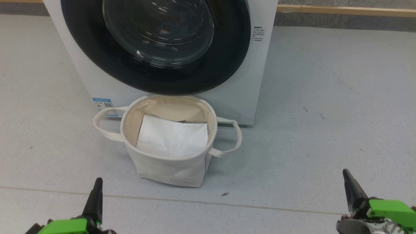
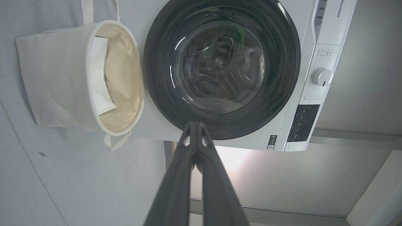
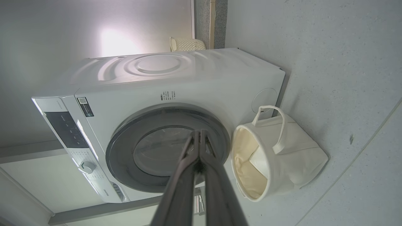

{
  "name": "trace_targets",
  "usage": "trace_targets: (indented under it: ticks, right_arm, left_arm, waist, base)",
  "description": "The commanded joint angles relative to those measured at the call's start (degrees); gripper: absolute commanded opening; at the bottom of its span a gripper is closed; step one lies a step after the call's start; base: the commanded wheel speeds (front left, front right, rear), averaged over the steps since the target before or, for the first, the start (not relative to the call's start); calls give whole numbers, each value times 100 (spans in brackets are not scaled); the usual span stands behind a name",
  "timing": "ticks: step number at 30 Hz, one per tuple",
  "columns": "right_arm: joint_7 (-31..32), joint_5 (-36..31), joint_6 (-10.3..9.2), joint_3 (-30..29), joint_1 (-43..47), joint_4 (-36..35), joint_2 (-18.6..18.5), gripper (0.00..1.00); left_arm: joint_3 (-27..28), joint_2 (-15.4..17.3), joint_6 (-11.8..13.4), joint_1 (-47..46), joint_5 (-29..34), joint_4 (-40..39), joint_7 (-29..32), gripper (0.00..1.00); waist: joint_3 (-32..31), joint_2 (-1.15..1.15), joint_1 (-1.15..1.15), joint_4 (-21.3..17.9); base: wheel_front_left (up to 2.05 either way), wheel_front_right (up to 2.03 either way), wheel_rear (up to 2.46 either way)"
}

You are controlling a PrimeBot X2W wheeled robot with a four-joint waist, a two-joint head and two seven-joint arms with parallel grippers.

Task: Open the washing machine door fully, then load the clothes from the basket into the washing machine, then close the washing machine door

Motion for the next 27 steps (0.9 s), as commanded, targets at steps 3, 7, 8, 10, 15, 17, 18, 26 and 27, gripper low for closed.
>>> trace_targets:
  ticks: [3, 7, 8, 10, 15, 17, 18, 26, 27]
  right_arm:
    - [42, 22, 0, 97, -266, -206, -53, 0]
    - [43, 21, 0, 96, -267, -206, -52, 0]
    - [43, 21, 0, 96, -267, -206, -52, 0]
    - [43, 21, 0, 96, -267, -206, -52, 0]
    - [44, 20, 0, 94, -267, -206, -51, 0]
    - [45, 19, 0, 94, -267, -206, -50, 0]
    - [45, 19, 0, 94, -267, -206, -50, 0]
    - [46, 18, 0, 92, -267, -206, -49, 0]
    - [46, 18, 0, 92, -267, -206, -49, 0]
  left_arm:
    - [193, 44, -40, -246, 7, -209, 37, 0]
    - [195, 43, -40, -246, 8, -209, 39, 0]
    - [195, 43, -40, -246, 9, -209, 39, 0]
    - [196, 42, -40, -246, 9, -209, 40, 0]
    - [197, 41, -40, -246, 11, -209, 41, 0]
    - [198, 41, -40, -246, 11, -209, 41, 0]
    - [198, 41, -40, -246, 11, -209, 42, 0]
    - [201, 39, -40, -246, 13, -209, 44, 0]
    - [201, 39, -40, -246, 14, -209, 44, 0]
  waist:
    - [0, 0, 0, 0]
    - [0, 0, 0, 0]
    - [0, 0, 0, 0]
    - [0, 0, 0, 0]
    - [0, 0, 0, 0]
    - [0, 0, 0, 0]
    - [0, 0, 0, 0]
    - [0, 0, 0, 0]
    - [0, 0, 0, 0]
  base:
    - [0, 0, 0]
    - [0, 0, 0]
    - [0, 0, 0]
    - [0, 0, 0]
    - [0, 0, 0]
    - [0, 0, 0]
    - [0, 0, 0]
    - [0, 0, 0]
    - [0, 0, 0]
